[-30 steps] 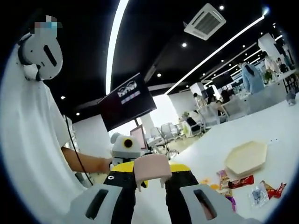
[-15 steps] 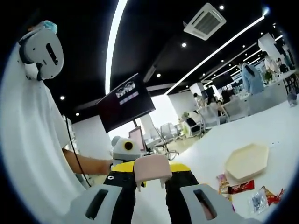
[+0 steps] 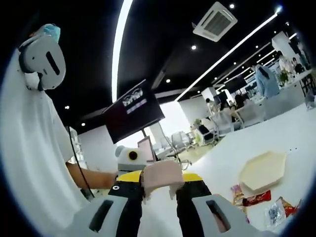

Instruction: Place the target food into the container with the food tongs after gripping and lifting it, then release it inside without dropping or visibly crushing the food.

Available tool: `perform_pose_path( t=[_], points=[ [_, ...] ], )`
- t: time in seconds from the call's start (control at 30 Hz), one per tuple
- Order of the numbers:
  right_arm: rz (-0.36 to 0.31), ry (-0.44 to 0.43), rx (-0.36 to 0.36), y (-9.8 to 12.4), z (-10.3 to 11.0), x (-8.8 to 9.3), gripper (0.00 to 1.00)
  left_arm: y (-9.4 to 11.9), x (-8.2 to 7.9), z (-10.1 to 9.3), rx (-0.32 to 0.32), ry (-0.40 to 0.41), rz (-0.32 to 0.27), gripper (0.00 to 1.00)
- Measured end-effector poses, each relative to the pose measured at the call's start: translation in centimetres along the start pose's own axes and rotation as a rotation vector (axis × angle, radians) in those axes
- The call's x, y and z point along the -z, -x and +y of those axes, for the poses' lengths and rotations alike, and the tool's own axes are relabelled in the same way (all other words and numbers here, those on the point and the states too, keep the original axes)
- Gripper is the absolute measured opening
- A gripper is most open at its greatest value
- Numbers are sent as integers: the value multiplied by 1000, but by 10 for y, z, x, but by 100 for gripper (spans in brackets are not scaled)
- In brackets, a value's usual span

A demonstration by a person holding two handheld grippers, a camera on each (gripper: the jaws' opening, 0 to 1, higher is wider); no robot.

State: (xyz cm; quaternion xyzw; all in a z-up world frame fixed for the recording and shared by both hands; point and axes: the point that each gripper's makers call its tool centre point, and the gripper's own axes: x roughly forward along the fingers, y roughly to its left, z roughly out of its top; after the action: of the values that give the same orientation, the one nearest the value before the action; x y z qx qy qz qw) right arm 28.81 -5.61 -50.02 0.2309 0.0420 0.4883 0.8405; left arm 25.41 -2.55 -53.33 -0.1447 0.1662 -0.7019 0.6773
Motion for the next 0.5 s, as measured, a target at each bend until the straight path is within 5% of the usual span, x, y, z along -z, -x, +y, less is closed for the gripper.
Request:
perform_pose_path(
  t=[0.2,0.5],
  points=[
    [-73,38,26,10,-2,-13,28,-11,-13,-7,37,-53,9,0],
    [-73,23,13,13,4,-10,28,-10,-13,-15,52,-83,44,0]
  ],
)
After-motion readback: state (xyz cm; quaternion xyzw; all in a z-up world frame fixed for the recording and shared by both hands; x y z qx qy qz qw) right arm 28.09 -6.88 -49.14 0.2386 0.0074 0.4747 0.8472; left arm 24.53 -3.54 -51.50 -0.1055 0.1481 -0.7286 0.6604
